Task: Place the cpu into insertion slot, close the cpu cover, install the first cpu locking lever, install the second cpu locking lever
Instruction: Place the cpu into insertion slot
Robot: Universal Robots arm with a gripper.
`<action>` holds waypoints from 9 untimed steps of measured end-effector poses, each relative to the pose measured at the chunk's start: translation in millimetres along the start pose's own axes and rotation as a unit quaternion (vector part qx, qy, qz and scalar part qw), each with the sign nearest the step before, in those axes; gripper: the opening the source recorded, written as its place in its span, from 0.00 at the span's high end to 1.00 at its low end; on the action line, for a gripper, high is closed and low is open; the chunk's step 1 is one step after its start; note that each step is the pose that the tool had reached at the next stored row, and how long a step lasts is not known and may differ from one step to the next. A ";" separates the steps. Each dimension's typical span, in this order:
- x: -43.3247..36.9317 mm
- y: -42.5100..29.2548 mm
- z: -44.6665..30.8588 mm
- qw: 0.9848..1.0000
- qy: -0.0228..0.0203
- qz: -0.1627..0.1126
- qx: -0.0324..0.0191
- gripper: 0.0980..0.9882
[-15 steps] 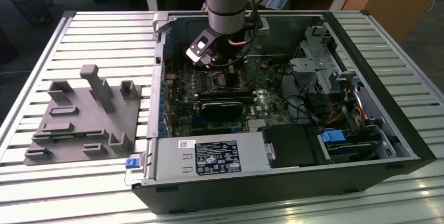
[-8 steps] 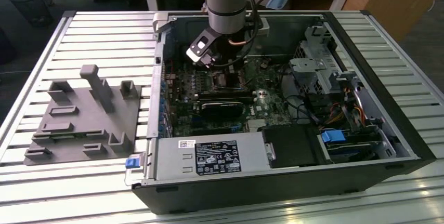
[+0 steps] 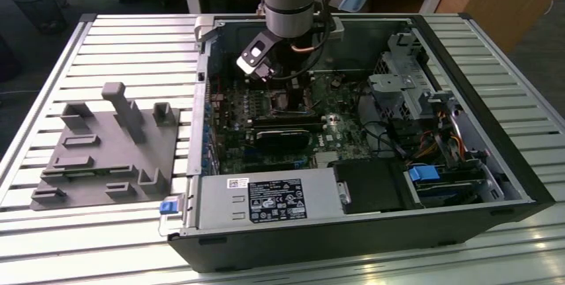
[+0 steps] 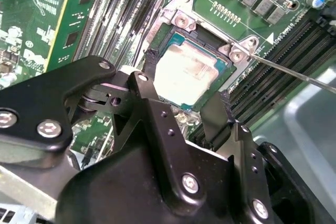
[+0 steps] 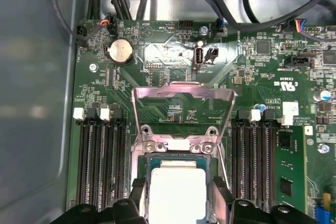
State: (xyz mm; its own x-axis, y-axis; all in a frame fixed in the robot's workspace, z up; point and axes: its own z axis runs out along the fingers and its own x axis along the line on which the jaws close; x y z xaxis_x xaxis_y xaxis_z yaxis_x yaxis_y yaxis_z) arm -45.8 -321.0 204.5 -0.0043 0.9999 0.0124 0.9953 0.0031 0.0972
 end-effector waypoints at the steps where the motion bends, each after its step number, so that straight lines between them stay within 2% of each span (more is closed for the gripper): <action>1: 0.0 0.1 -1.1 1.000 0.000 0.000 0.000 0.42; 2: 0.0 0.2 -2.0 1.000 0.000 0.000 0.000 0.44; 3: 0.1 0.3 -2.6 1.000 0.000 0.000 0.000 0.51; 4: 0.0 0.4 -3.2 1.000 0.000 0.000 0.000 0.51; 6: 0.1 0.7 -3.8 1.000 0.000 0.000 0.001 0.64; 7: 0.1 0.9 -4.2 1.000 0.000 0.000 0.001 0.64; 9: 0.1 1.2 -5.6 1.000 0.000 0.000 0.002 0.77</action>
State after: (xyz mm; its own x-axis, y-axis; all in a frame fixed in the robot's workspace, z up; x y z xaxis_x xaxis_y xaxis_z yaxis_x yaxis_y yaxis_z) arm -45.2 -321.0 210.2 -0.0043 0.9999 0.0123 0.9957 0.0031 0.0929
